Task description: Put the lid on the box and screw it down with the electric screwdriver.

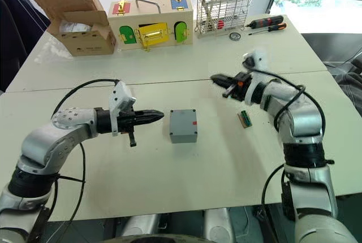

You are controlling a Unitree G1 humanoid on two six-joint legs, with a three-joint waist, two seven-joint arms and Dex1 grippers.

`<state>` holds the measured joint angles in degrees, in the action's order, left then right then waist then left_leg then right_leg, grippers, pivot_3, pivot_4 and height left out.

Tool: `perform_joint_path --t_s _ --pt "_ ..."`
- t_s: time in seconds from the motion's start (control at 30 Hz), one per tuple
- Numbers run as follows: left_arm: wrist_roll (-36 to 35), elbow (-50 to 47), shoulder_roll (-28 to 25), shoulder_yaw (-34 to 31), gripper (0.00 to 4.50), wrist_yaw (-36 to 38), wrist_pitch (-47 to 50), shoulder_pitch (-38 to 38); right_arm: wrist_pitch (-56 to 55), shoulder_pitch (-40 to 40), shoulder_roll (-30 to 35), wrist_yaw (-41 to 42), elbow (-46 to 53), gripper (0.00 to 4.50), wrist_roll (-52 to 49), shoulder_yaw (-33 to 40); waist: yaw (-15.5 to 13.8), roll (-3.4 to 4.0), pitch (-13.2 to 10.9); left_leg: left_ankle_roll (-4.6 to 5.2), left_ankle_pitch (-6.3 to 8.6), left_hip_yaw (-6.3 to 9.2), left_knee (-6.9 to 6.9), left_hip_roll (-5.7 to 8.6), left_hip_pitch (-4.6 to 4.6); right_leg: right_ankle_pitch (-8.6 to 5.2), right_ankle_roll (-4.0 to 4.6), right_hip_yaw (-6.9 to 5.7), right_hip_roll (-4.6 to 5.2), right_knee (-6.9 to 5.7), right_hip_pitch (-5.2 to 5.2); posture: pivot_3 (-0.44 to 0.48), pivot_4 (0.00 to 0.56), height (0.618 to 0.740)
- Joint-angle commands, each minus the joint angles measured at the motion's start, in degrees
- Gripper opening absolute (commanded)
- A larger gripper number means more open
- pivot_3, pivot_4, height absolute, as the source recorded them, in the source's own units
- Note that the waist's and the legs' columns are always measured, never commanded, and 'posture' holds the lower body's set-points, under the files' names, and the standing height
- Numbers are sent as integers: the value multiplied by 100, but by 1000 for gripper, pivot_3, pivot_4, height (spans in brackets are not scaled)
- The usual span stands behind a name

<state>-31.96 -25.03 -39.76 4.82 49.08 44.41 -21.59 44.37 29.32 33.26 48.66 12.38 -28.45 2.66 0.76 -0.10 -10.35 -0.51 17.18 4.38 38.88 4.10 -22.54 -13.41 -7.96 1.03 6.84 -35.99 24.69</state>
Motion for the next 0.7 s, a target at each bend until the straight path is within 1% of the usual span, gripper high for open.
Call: perform_joint_path --t_s 0.03,0.2,0.33,0.7 --pt "-160 -356 -253 -224 0 130 64 113 213 -230 -42 57 739 60 -375 -168 -1 0 0 7 4 0 1 0 0 0 0 1 0 1 0 0 150 734" --pt "-190 -420 -438 -269 0 135 76 323 180 -354 -137 -101 811 60 -358 -364 -23 0 0 7 4 0 7 2 0 0 0 1 1 0 -2 0 150 734" --pt "-170 -399 -401 -259 0 44 71 361 38 -311 -186 -169 631 60 -233 -491 -18 0 0 -5 -3 2 6 2 0 0 0 0 1 2 -2 0 150 734" --pt "-161 -356 -354 -218 0 -4 54 313 -216 -232 -143 -222 138 60 -73 -486 -15 0 0 -5 -2 2 6 2 0 0 0 0 1 1 -2 0 150 734"
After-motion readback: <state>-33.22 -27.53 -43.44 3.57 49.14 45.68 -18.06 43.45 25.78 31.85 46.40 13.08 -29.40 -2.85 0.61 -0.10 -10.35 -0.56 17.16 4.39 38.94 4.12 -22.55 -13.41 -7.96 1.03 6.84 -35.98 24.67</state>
